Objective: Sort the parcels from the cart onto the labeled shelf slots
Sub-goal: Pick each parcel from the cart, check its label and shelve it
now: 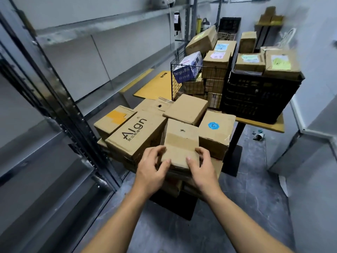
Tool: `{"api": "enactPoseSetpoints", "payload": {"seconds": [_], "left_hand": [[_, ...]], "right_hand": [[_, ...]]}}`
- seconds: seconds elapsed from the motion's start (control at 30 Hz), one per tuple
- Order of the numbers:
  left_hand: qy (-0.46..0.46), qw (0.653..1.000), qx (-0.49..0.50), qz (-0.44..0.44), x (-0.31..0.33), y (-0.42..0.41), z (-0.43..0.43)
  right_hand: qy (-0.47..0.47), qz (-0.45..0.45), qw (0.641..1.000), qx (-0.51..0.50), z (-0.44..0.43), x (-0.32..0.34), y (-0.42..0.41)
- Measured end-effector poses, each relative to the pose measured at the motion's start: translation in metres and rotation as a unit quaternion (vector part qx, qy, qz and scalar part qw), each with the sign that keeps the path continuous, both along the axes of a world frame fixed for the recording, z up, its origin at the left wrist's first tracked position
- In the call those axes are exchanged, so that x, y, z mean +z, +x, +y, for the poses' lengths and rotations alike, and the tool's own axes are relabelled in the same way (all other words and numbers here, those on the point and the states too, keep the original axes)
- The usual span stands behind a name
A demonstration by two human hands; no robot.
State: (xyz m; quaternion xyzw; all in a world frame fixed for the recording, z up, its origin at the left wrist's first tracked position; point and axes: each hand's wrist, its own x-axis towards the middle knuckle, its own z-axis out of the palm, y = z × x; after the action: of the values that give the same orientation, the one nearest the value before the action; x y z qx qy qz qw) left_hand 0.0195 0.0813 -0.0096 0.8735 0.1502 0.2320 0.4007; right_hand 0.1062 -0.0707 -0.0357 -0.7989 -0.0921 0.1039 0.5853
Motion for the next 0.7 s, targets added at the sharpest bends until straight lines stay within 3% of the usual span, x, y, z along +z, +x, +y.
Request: {"api": "enactPoseSetpoints", "payload": {"seconds": [0.13,0.27,0.43,0.5,0.7], "left_hand": [[-0.057,0.995,0.053,-0.057,0.007,-0.005,-0.013],[-0.080,0.992,0.090,-0.040,0.009,-0.004,-0.022],[-0.244,0.968,0.044,-0.024,0.011,-0.005,-0.027],[-0.292,0.955,0.024,-0.048,0.016,-0.004,-0.031],[-0.242,0.966,0.042,-0.083,0.024,-0.008,-0.030]], "right_hand": [[0.064,0.005,0.998,0.017,-0.019,0.006,0.005],[0.119,-0.014,0.992,0.040,-0.031,0.015,0.004],[0.143,-0.024,0.986,0.086,-0.040,0.028,0.004],[0.127,-0.034,0.985,0.113,-0.044,0.032,0.006],[-0.012,-0.099,0.987,0.128,-0.044,0.040,0.011]]}}
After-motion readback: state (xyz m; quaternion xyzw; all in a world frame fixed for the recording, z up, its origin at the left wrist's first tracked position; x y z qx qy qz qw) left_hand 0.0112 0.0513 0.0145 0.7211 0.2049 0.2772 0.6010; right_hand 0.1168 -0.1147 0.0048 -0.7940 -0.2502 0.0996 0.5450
